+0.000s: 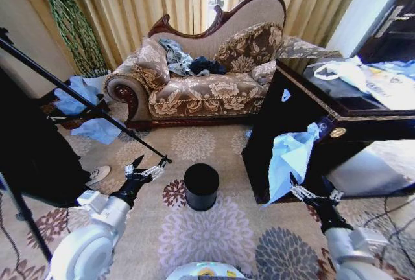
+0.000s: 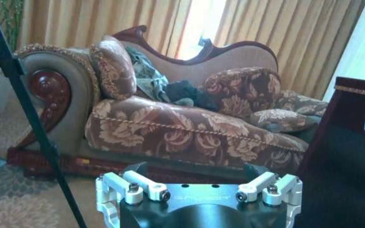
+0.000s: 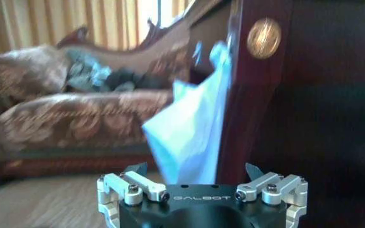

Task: Place a garbage bag over the trash bin.

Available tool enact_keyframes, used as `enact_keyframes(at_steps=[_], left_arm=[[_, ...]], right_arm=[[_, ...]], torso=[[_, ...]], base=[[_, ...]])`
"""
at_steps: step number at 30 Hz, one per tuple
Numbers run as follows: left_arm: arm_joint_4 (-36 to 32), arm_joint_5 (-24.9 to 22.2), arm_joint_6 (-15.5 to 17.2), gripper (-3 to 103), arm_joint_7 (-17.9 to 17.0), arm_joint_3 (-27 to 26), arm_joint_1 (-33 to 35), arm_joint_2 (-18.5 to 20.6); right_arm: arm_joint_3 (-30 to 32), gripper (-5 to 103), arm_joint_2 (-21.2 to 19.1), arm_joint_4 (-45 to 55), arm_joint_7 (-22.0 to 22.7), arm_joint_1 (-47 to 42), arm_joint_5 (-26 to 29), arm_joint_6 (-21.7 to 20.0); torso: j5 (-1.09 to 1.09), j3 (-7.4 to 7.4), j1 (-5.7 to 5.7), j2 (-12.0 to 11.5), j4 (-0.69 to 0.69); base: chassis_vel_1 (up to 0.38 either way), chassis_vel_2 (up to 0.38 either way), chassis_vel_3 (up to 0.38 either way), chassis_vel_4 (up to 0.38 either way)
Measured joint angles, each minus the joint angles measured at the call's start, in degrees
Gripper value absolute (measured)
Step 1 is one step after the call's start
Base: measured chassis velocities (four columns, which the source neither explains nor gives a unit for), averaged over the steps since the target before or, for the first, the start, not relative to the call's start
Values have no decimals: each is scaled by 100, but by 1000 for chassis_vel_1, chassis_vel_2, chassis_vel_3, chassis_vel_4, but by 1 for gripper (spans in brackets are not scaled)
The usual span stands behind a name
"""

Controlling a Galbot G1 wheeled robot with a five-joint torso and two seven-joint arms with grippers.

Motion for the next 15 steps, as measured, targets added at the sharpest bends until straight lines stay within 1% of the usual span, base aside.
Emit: enact_keyframes(at_steps=[1, 2, 3, 6, 10, 12, 14, 15], left_arm=[[0, 0, 0, 100, 0, 0, 0, 0], [0, -7, -10, 100, -1, -11, 0, 3], [0, -54, -23, 100, -1, -4, -42, 23], [0, -143, -31, 100, -19, 42, -132, 59], [-1, -293, -33, 100, -51, 150, -370, 208], [119, -535, -62, 100, -85, 227, -682, 387], [147, -561, -66, 100, -93, 238, -721, 410], [229, -605, -69, 100, -105, 287, -810, 478]], right_arm=[[0, 100, 0, 0, 0, 0, 0, 0], [103, 100, -89, 43, -58, -158, 257, -242], [170, 100, -140, 58, -96, -251, 420, -386], [194, 100, -158, 59, -111, -285, 477, -435], [200, 100, -161, 59, -115, -293, 490, -442], [243, 100, -180, 61, -144, -297, 549, -381], [264, 100, -185, 61, -161, -297, 571, -330], [399, 100, -221, 62, -257, -295, 703, 4]], torso=[[0, 0, 0, 0, 0], [3, 0, 0, 0, -1], [3, 0, -1, 0, 0], [5, 0, 0, 0, -1], [5, 0, 0, 0, 0], [4, 0, 0, 0, -1], [4, 0, 0, 0, -2], [3, 0, 0, 0, -1]], base=[[0, 0, 0, 0], [0, 0, 0, 0], [0, 0, 0, 0], [0, 0, 0, 0], [0, 0, 0, 0], [0, 0, 0, 0], [0, 0, 0, 0], [0, 0, 0, 0]])
